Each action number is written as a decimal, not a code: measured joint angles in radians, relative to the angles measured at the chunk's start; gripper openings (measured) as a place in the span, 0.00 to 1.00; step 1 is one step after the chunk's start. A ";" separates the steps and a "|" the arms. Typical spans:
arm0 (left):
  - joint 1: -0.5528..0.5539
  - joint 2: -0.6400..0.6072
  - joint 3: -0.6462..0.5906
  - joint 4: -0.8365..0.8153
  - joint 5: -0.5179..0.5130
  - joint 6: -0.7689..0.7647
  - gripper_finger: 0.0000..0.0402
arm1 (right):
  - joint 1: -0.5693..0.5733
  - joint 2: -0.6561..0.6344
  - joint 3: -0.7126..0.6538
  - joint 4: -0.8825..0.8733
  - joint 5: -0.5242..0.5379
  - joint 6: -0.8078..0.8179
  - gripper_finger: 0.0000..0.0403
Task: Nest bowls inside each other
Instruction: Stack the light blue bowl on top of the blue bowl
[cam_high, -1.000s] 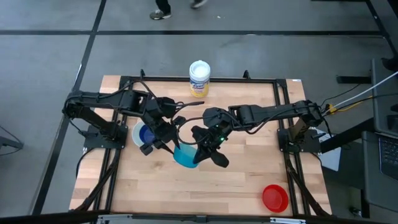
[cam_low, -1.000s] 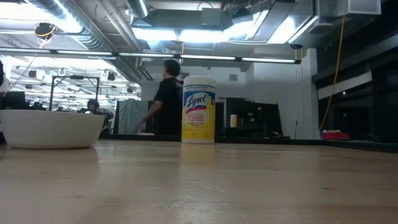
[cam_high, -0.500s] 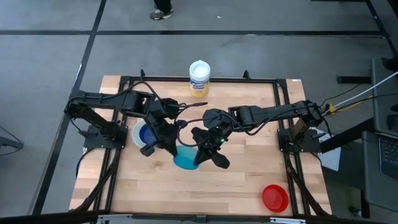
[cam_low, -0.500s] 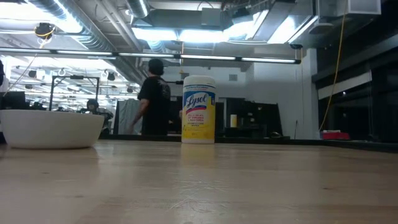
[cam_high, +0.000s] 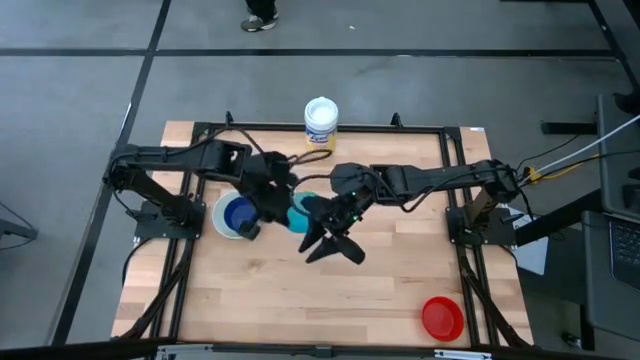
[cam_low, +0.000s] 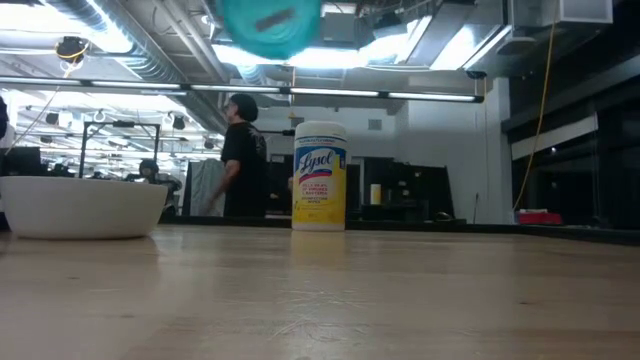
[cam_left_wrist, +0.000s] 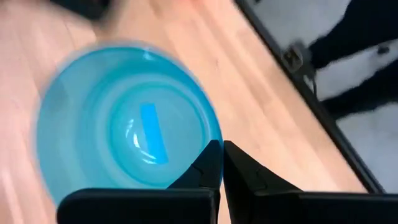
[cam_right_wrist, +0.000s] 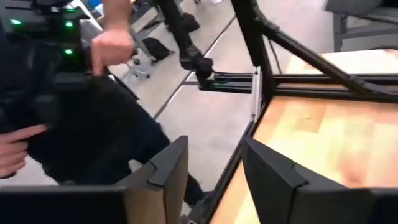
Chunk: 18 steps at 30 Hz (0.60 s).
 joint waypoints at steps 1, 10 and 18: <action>0.014 -0.011 -0.015 -0.021 -0.004 0.003 0.00 | -0.007 0.000 0.000 0.006 -0.005 0.008 0.40; 0.184 -0.213 -0.274 -0.153 -0.136 -0.007 0.00 | -0.018 -0.089 0.000 -0.097 -0.025 0.023 0.38; 0.188 -0.504 -0.606 -0.068 -0.171 -0.234 0.00 | 0.010 -0.197 0.000 -0.110 0.049 0.037 0.29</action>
